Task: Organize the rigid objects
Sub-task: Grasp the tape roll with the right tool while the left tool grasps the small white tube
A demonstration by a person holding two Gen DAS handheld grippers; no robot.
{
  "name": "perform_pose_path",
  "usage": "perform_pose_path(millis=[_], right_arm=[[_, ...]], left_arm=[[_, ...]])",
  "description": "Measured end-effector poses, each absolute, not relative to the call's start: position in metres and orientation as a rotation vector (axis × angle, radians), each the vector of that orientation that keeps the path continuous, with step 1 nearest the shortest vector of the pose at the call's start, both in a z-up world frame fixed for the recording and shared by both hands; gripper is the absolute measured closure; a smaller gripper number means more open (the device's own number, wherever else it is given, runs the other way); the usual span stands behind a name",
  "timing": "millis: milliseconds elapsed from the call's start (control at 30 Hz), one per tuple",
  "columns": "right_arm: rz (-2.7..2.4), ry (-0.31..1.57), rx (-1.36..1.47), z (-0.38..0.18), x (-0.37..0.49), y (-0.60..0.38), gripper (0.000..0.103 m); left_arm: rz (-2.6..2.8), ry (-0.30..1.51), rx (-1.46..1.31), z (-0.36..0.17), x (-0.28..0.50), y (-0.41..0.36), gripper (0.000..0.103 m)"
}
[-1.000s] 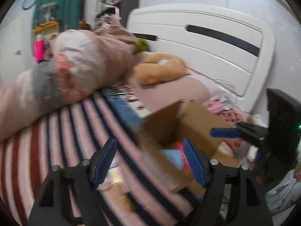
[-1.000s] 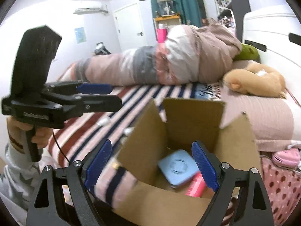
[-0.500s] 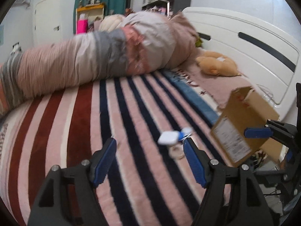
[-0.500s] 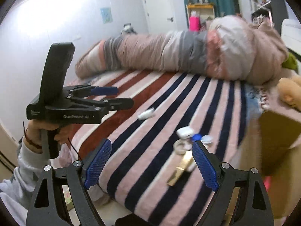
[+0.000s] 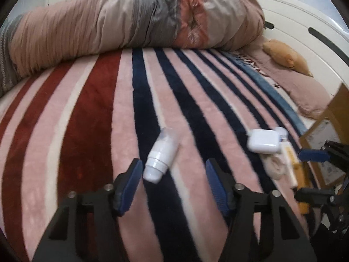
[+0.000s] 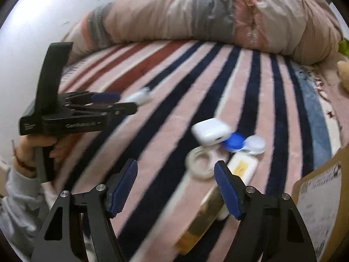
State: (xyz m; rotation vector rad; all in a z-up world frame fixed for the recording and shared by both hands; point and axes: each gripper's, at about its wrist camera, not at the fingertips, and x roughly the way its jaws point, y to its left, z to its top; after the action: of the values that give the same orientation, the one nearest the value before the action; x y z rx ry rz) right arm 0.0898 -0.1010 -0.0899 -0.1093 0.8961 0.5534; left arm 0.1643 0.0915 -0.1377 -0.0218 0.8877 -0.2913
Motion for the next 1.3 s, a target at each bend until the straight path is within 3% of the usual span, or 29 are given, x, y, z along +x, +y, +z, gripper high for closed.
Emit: perform_pose_path(millis=[67,200,833,900,933,1300], right_arm=[[0.541,0.905,-0.114,-0.098,0.101,-0.101,0.033],[0.549,0.941,-0.1,-0.109,0.118,-0.103,0.033],[0.61,0.962,-0.212,-0.119,0.123,-0.089,0.034],[0.601,0.976,-0.259,-0.123,0.125,-0.084,0.048],[0.579,0.968,-0.284,-0.123,0.125,-0.082,0.065],[0.653,0.89,-0.223,-0.096,0.104,-0.091,0.066]], left_arm=[[-0.289,0.9,-0.03,-0.147,0.174,0.092,0.056],[-0.299,0.907,-0.034,-0.152,0.18,0.092,0.081],[-0.464,0.925,-0.051,-0.145,0.153,0.065,0.081],[-0.464,0.93,-0.057,-0.147,0.155,0.065,0.081],[-0.464,0.932,-0.063,-0.147,0.156,0.066,0.081],[-0.456,0.906,-0.074,-0.133,0.149,0.065,0.081]])
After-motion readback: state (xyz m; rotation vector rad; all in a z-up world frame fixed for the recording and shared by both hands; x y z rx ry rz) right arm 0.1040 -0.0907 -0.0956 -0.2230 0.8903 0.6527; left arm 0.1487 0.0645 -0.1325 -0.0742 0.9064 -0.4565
